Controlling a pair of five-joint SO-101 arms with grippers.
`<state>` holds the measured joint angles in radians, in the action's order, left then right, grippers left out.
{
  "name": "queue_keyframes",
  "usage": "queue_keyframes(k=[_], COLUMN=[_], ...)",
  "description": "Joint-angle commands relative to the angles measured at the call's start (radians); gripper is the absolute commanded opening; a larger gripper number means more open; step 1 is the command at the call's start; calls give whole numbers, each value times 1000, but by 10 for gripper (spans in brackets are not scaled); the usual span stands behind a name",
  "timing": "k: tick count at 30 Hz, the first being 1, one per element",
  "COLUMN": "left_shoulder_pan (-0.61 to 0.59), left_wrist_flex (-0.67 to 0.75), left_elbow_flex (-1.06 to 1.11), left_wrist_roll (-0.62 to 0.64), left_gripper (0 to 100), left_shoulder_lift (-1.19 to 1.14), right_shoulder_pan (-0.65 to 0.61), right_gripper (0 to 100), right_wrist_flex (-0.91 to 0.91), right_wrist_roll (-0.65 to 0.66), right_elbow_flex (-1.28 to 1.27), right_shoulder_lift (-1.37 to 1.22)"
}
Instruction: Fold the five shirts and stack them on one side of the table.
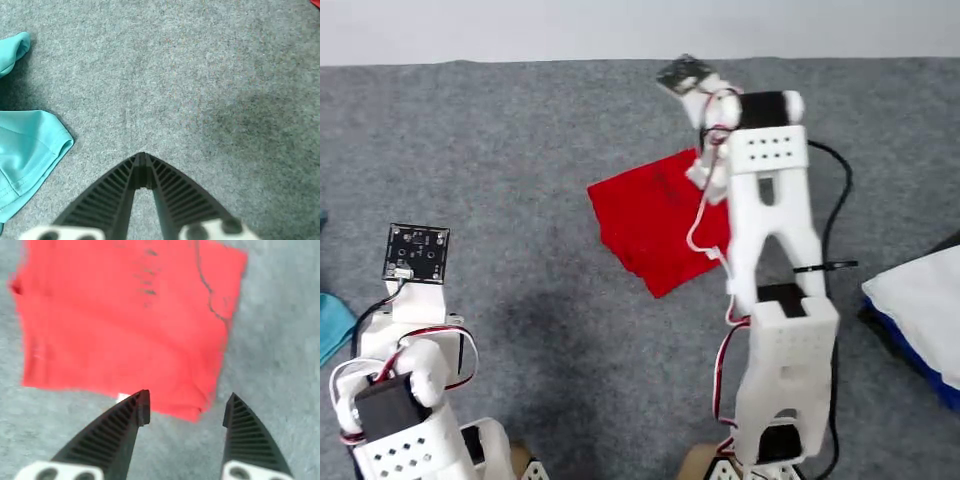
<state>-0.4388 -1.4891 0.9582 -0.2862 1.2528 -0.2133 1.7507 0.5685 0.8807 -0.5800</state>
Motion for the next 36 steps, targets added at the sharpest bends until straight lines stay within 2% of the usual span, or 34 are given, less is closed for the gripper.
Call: queue_keyframes(k=[1, 13, 19, 31, 36], left_shoulder_pan=[2, -3, 2, 2, 2], left_wrist_flex=[5, 6, 6, 5, 2], left_elbow_flex=[-12, -15, -15, -13, -13], left_wrist_roll=[-11, -11, -11, -11, -11], left_gripper=[4, 5, 5, 5, 5], left_shoulder_lift=[14, 6, 6, 14, 14], right_shoulder_pan=[-50, -257, -340, -355, -348], right_gripper=[247, 248, 248, 247, 154], right_wrist_flex=[41, 38, 24, -44, -71], right_wrist_roll=[-11, -15, -18, -60, -57], right_elbow_flex=[6, -334, -344, -344, -344], right_shoulder_lift=[91, 165, 133, 1, -38])
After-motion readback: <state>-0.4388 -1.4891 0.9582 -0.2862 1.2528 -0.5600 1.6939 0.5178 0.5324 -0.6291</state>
